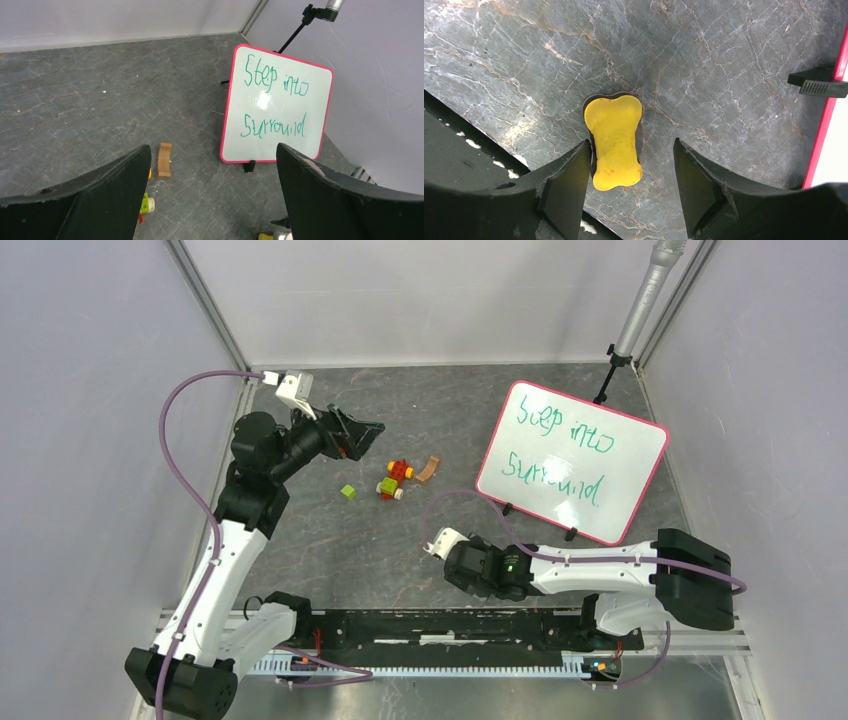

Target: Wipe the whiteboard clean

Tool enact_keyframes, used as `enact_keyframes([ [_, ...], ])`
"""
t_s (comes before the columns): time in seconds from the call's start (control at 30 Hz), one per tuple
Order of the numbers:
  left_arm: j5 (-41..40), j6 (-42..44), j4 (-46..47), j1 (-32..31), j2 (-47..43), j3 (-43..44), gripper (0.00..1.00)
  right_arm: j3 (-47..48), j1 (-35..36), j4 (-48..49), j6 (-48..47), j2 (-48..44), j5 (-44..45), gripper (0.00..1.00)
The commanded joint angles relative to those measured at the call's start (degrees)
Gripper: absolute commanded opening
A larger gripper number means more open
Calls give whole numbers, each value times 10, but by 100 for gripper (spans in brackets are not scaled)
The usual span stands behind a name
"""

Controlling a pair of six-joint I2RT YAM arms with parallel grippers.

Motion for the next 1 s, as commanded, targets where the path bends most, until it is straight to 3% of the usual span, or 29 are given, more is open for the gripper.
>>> enact_keyframes([
  [0.0,6,4,3,-1,-5,27,100,5,5,24,5,-4,0,66],
  [0.33,2,5,2,-1,-5,27,100,0,5,47,4,16,-12,51],
  [0.97,5,1,5,-1,-3,26,100,-29,5,66,19,16,-20,45],
])
